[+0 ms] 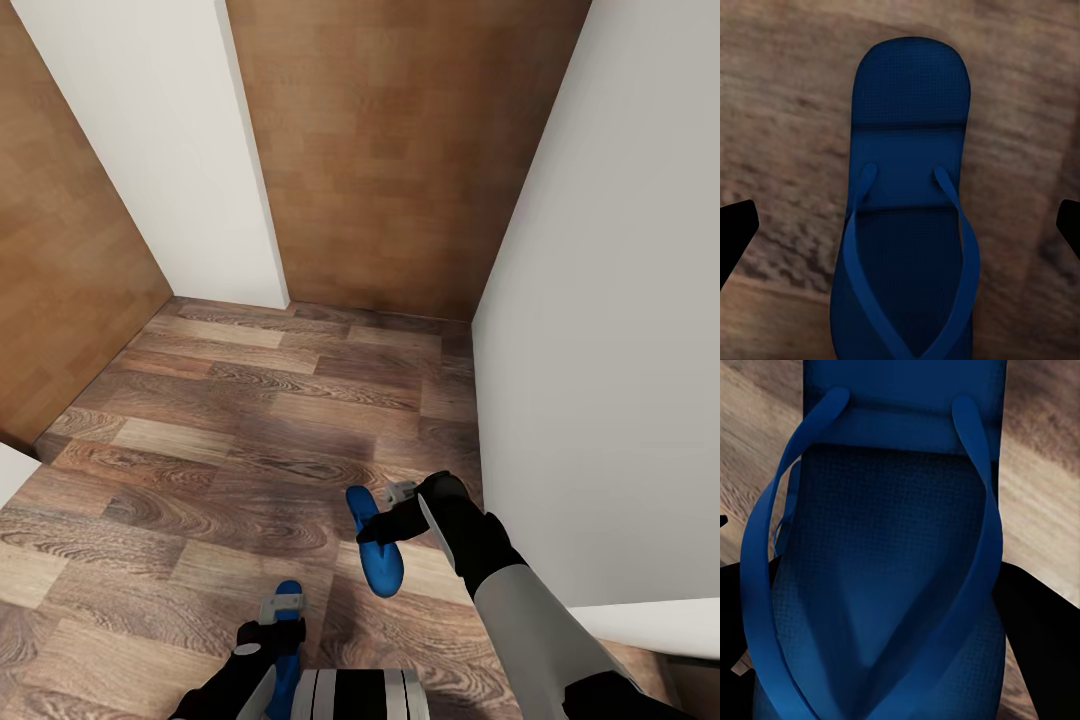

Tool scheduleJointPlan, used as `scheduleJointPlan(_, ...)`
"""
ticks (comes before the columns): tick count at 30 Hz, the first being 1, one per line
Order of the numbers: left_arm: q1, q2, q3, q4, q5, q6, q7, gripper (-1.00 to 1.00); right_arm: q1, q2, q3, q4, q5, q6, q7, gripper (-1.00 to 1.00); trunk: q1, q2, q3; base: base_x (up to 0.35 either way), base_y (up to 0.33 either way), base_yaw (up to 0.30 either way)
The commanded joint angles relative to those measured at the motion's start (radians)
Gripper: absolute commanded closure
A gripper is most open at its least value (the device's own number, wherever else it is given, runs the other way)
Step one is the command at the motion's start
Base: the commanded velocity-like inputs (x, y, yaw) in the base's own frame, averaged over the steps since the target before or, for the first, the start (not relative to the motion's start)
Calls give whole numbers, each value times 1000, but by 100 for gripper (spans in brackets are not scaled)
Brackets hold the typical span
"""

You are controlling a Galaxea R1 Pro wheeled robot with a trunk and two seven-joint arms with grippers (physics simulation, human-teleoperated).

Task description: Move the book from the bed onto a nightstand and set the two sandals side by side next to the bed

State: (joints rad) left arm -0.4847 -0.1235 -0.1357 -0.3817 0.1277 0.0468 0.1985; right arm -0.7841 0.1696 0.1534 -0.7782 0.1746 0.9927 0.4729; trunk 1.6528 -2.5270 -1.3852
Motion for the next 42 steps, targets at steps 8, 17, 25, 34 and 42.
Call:
scheduleJointPlan(8,0,1,-9,-2,10,3,9,-100,0,0,0,-1,9,3,7,100,0,0,-1,0,0,0)
scheduleJointPlan(17,0,-1,-7,-1,11,2,18,-100,0,0,0,-1,8,3,7,100,0,0,-1,0,0,0)
scheduleJointPlan(25,1,-2,-13,0,10,2,56,-100,0,0,0,-1,8,3,7,100,1,-1,-8,0,0,0)
scheduleJointPlan(34,1,-2,-21,2,10,2,66,-100,0,0,0,-2,7,3,7,100,2,-1,-16,0,0,0)
scheduleJointPlan(42,2,-2,-22,3,10,3,67,-100,0,0,-1,-3,7,3,8,100,3,-2,-24,0,0,0)
